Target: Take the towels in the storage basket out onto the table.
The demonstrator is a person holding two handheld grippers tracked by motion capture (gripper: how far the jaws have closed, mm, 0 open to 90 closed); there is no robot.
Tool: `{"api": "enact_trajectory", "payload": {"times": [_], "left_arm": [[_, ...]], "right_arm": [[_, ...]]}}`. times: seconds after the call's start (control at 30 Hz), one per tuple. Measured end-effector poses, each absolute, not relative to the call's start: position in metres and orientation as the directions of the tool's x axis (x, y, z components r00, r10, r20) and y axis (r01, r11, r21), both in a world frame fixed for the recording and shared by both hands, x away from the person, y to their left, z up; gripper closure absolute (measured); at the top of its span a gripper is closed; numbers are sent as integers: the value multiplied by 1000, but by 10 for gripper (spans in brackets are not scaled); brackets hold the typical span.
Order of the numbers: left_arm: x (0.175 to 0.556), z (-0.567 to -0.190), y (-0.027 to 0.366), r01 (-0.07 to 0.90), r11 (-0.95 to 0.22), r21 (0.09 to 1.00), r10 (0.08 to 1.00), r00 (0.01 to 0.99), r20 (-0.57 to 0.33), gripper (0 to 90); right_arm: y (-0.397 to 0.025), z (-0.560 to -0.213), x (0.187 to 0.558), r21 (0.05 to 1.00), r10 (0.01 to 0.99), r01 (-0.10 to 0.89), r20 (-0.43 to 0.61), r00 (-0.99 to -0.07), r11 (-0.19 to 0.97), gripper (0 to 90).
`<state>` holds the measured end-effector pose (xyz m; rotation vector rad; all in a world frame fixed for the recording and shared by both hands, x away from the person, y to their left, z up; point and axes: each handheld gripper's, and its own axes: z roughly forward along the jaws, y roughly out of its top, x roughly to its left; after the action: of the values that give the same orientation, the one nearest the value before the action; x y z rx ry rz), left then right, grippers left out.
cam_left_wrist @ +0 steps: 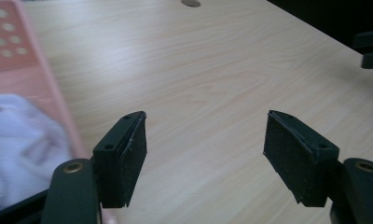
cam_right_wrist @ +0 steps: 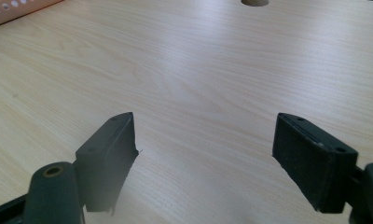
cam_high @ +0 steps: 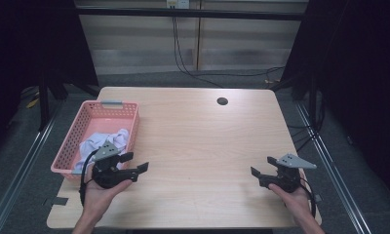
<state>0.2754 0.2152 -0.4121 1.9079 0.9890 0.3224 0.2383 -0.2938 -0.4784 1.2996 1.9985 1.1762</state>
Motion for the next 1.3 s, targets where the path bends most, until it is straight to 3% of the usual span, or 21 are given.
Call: {"api": "enact_trajectory", "payload": {"times": [0.5,0.77,1.03,1.3], "left_arm": [[304,-392,264,560,-197,805,814,550,-184,283],[317,-378,279,568,-219,793,837,527,-146,261],[337,-384,294,661,-254,706,868,477,-135,171],[356,-399,314,726,-268,634,887,442,-131,163]], "right_arm": [[-296,-478,238,857,894,489,80,-440,164,208],[-298,-478,236,856,888,491,90,-450,162,203],[-298,-477,235,856,885,491,95,-456,161,199],[-296,-479,237,851,881,497,93,-464,172,198]]}}
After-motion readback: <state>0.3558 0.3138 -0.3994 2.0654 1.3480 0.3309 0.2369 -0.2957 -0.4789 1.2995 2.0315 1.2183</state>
